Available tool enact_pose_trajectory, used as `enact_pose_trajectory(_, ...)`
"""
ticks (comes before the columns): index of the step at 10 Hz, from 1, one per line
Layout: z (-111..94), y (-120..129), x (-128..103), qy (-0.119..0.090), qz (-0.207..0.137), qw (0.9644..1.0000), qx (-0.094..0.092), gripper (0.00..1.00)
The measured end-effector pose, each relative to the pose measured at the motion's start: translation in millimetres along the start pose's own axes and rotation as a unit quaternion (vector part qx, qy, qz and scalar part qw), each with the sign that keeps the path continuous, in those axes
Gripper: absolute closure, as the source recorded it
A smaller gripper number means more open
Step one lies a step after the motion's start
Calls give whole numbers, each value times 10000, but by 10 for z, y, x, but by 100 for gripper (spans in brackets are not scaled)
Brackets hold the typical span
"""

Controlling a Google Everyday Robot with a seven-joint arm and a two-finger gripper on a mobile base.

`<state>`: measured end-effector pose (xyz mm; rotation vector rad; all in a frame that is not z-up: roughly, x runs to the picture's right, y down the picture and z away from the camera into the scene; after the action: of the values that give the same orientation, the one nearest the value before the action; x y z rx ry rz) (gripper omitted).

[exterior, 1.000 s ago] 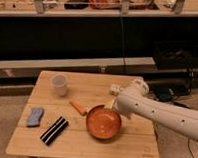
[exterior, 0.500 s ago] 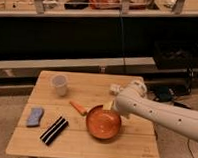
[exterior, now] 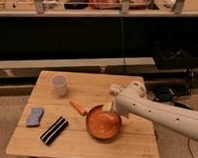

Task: Pick up the ceramic bowl

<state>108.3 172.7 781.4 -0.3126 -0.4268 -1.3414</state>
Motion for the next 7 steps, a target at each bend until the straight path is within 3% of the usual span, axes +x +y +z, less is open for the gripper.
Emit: enact_pose_trajectory(7, 126, -23, 16, -162, -512, 9985, 52, 20)
